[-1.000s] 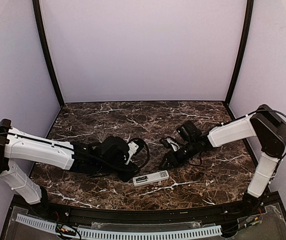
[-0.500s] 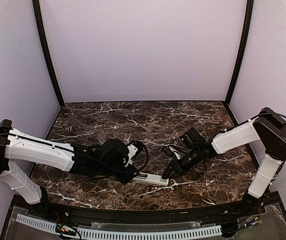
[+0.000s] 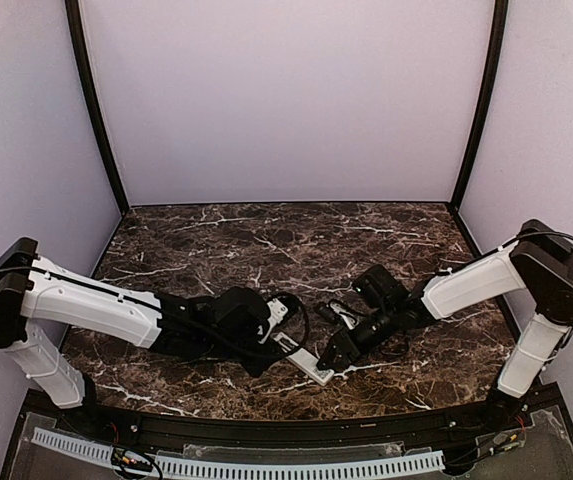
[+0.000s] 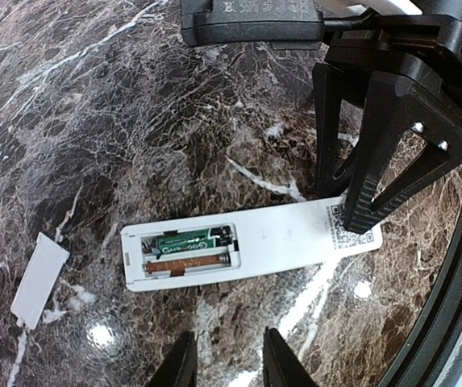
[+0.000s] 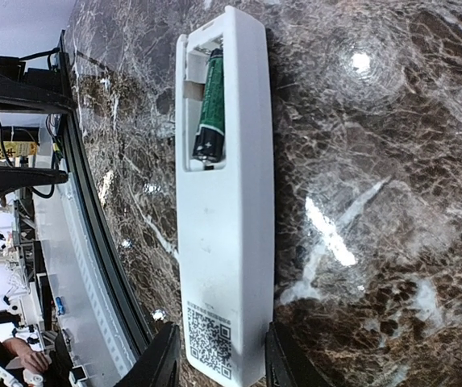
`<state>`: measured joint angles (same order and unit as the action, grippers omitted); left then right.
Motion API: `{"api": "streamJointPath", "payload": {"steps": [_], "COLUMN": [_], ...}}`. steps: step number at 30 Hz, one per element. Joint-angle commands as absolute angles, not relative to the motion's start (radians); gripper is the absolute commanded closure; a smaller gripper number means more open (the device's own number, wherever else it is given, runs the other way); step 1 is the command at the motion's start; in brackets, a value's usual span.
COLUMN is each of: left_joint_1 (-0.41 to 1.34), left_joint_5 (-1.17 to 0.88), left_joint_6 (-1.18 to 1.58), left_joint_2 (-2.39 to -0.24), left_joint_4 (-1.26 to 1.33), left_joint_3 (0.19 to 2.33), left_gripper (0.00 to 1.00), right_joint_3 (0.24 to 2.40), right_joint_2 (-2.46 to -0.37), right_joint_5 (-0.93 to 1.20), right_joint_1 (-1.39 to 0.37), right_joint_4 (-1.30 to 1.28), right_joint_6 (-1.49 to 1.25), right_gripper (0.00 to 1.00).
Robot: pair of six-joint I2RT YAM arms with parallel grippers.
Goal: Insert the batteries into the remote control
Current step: Adjust the remote control without the battery cover at the center of the board.
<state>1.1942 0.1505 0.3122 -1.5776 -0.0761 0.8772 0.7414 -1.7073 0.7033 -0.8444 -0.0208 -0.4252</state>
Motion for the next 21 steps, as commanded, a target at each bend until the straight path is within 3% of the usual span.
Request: {"api": "streamJointPath", "payload": {"steps": [1,6,14,21], "left_joint_1": [1.2,1.2,1.201,1.201], "left_joint_5": [0.138,0.138,0.158,0.176], "left_joint_6": [0.266,0.242,0.231,0.217], "left_joint_2": [-1.608,-1.639,-1.71,-1.739], "left_joint_4": [-0.062,-0.025,-0.008,-0.006], "left_joint_3": [0.914,0.936,0.983,0.996], "left_gripper": [0.72,0.72,0.73,0.74], "right_joint_3": [0.722,0.722,0.696,0.676], "right_joint_2": [-1.724,-1.738,-1.714,-1.72], "right_joint_5": [0.685,0.681,0.65,0.632], "right_joint_1": [-0.857,-0.861,-0.861,-0.868], "right_joint_4": [0.043,0.06,0.06,0.068], "right_joint_6": [-0.46,-0.473,-0.476,-0.47], "right_gripper": [0.66,0.7,0.59,0.62]}}
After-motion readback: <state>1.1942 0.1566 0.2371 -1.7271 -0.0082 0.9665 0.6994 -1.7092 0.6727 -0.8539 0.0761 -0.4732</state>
